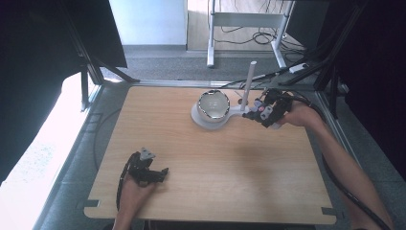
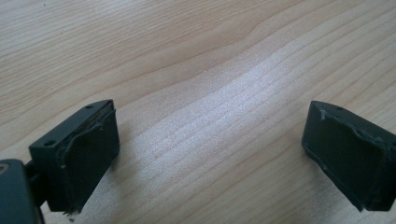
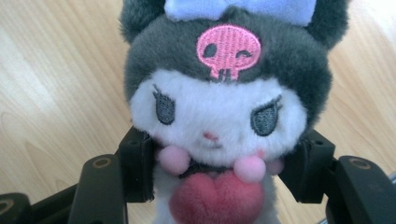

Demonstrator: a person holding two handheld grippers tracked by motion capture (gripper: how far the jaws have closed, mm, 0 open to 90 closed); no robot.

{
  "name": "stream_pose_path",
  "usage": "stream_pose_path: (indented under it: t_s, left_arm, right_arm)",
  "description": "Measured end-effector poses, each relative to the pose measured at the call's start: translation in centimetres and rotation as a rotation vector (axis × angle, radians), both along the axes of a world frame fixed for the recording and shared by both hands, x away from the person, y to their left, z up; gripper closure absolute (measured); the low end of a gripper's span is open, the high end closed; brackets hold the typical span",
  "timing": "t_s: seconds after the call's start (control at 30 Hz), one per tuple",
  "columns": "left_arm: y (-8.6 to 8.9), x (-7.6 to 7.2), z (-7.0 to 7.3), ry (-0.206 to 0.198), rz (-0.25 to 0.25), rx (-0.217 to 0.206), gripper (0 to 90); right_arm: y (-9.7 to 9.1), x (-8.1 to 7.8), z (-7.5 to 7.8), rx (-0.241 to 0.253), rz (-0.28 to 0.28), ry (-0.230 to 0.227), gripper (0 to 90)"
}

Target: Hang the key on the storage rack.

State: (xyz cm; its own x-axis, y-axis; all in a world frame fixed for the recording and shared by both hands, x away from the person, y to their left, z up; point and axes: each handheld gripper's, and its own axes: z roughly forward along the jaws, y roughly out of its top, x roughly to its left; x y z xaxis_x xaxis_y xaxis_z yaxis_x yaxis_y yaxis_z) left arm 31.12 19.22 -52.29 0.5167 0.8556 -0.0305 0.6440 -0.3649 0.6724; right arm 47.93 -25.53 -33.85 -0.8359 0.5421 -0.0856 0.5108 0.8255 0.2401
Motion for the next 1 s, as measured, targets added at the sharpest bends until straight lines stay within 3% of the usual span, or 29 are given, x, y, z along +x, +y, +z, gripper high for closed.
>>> stream_pose_path:
  t_s: [0.47,0.67,1.0]
  left_arm:
    - [0.0,0.0,0.0,0.001,0.000,-0.001,4.1]
    - [0.0,0.0,0.0,0.001,0.000,-0.001,4.1]
    - [0.0,0.0,0.0,0.002,-0.001,0.000,4.1]
  right_arm:
    - [-2.4,2.7,2.5,0.017,-0.097,-0.034,37.9]
    - [-2.9,3.9,3.4,0.036,-0.119,-0.057,38.0]
    - [-3.2,5.6,4.7,0.027,-0.145,-0.092,38.2]
